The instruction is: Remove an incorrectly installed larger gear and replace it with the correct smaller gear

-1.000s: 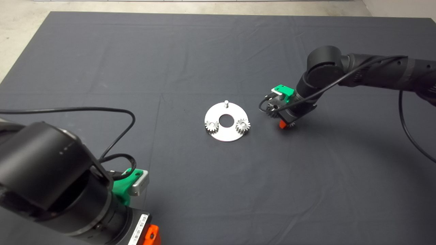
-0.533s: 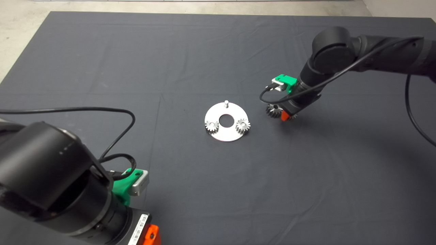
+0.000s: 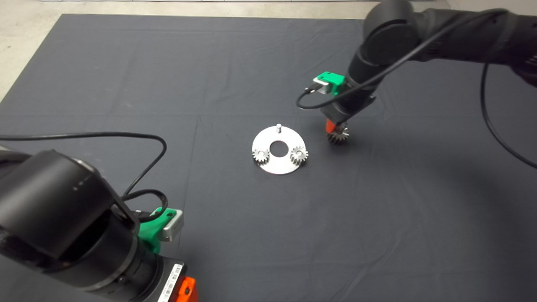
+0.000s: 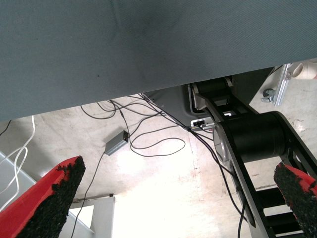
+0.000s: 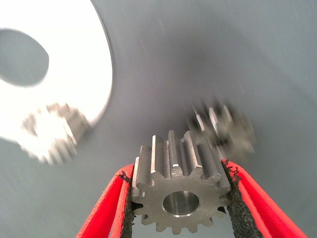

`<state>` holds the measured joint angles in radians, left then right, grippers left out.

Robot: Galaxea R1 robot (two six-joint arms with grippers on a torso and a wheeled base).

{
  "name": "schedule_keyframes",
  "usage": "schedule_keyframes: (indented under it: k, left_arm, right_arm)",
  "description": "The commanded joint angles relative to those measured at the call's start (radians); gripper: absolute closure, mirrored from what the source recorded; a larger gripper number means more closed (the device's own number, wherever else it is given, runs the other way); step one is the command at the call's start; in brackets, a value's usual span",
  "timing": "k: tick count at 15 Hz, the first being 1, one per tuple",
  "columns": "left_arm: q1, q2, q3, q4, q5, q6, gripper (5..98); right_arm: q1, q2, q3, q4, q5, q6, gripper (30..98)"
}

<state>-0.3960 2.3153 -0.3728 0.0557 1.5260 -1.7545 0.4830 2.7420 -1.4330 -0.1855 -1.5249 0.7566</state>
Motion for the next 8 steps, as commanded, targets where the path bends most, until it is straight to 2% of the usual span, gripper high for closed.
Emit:
schedule_keyframes:
  k: [1, 2, 4, 7, 8]
  left_arm:
    - [-0.006, -0.004, 0.017, -0.016, 0.010, -0.005, 5.4]
    - [-0.006, -0.004, 0.017, -0.016, 0.010, -0.005, 5.4]
    - [-0.006, -0.004, 0.017, -0.016, 0.010, -0.005, 5.4]
    - [-0.006, -0.003, 0.017, -0.016, 0.010, -0.005, 5.4]
    - [-0.006, -0.003, 0.017, -0.016, 0.010, -0.005, 5.4]
  right_arm:
    - [0.031, 0.206, -0.257, 0.023, 0.002, -0.034, 87.2]
    - [0.031, 0.243, -0.317, 0.023, 0.008, -0.067, 87.2]
    - [0.029, 0.256, -0.358, 0.024, 0.058, -0.094, 87.1]
    - [0.029, 0.256, -0.358, 0.024, 0.066, -0.094, 87.2]
    - [0.028, 0.256, -0.358, 0.024, 0.077, -0.095, 87.2]
